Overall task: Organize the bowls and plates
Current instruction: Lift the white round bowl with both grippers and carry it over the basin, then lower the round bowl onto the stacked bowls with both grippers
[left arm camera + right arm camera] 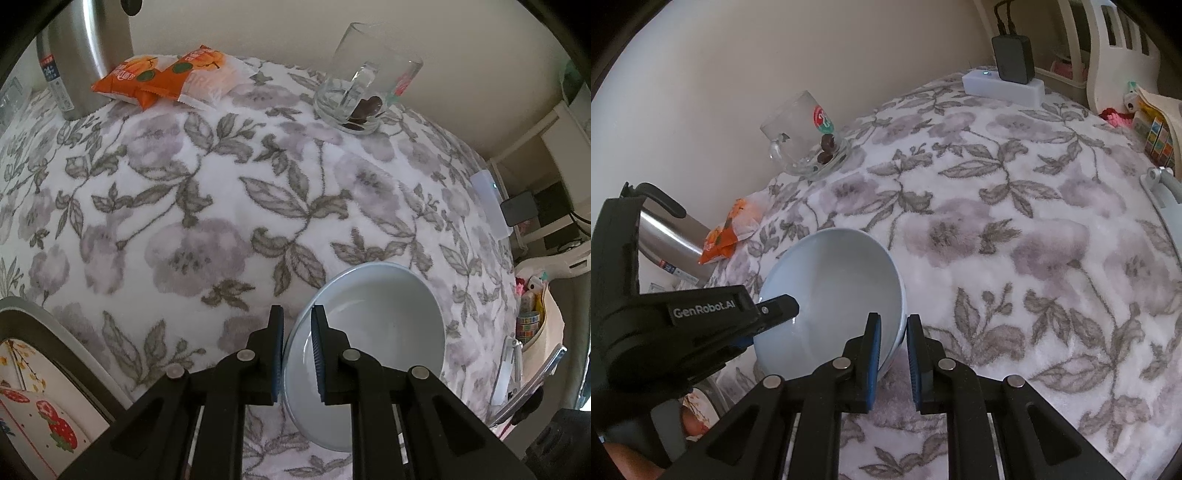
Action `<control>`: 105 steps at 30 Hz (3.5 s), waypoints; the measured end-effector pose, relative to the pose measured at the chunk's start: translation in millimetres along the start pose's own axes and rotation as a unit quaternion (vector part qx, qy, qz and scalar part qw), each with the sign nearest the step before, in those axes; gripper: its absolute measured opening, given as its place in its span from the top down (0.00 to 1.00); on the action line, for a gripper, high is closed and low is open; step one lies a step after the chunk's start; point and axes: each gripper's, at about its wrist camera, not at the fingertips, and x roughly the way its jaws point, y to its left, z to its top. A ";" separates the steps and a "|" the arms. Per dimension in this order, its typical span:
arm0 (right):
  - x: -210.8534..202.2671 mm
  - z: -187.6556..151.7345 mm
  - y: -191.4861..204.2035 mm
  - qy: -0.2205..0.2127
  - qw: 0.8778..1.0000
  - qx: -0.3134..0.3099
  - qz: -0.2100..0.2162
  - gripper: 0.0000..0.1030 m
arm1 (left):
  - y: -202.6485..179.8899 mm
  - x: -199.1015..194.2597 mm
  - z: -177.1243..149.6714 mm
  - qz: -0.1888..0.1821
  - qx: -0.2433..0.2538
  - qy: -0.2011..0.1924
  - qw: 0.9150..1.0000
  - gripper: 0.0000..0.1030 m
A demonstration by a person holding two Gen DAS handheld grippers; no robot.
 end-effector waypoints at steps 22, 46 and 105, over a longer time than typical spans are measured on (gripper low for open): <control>-85.9 -1.0 40.1 -0.057 0.996 -0.061 -0.023 0.86 | -0.9 -92.1 -18.9 -0.047 0.012 -0.035 0.998 0.87; -151.7 -48.7 133.6 -0.099 0.982 -0.160 0.012 0.85 | 84.2 -196.2 -55.4 -0.095 -0.006 -0.119 0.988 0.87; -100.7 -123.7 201.6 -0.009 0.970 -0.241 0.011 0.85 | 210.9 -190.1 -107.0 -0.109 -0.088 -0.111 0.984 0.87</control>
